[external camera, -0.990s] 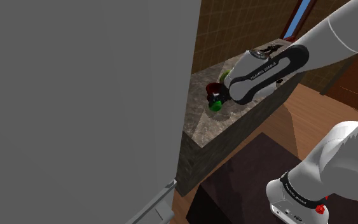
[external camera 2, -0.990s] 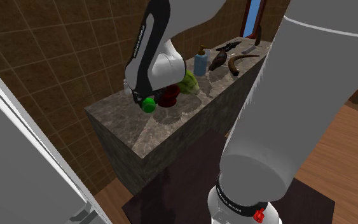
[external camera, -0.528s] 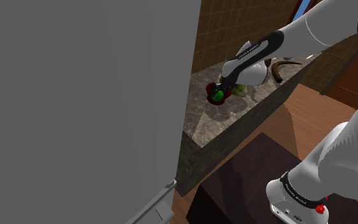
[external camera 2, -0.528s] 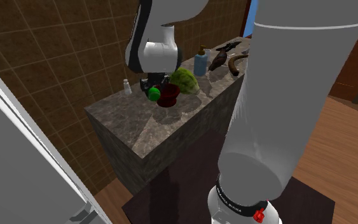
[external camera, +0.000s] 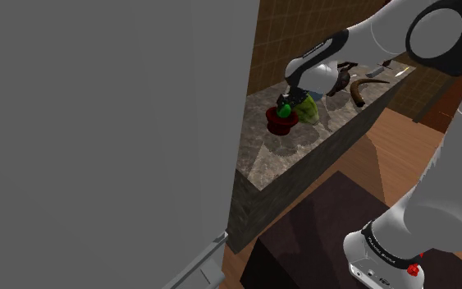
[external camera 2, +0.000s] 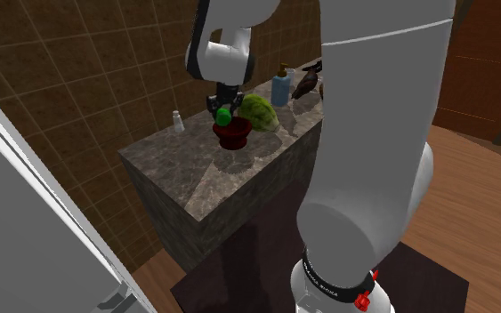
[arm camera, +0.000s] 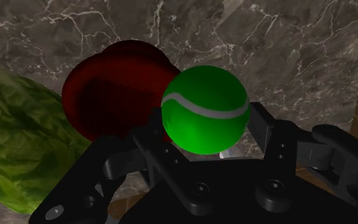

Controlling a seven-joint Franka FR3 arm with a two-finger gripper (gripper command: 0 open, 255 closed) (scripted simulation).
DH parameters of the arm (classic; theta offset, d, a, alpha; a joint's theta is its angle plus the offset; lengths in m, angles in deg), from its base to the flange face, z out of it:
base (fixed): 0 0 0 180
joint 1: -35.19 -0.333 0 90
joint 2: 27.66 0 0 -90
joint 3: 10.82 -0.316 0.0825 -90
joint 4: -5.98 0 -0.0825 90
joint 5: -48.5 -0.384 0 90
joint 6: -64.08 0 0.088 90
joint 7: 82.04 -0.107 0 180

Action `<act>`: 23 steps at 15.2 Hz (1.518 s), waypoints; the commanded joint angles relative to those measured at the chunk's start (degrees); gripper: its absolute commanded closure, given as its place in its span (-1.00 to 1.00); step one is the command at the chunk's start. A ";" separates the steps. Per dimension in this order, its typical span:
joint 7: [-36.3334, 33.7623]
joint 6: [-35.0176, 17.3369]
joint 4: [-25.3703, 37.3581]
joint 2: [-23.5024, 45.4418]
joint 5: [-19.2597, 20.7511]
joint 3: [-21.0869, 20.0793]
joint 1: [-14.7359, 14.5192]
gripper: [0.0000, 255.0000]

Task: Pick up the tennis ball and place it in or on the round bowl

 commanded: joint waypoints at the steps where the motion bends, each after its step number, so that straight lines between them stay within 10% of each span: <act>1: 2.14 2.64 5.38 3.39 -1.18 -0.24 2.36 1.00; 8: 5.36 12.33 26.05 15.97 -2.70 -0.78 9.89 1.00; 23: 9.78 5.24 26.57 23.62 -7.32 -4.77 12.55 1.00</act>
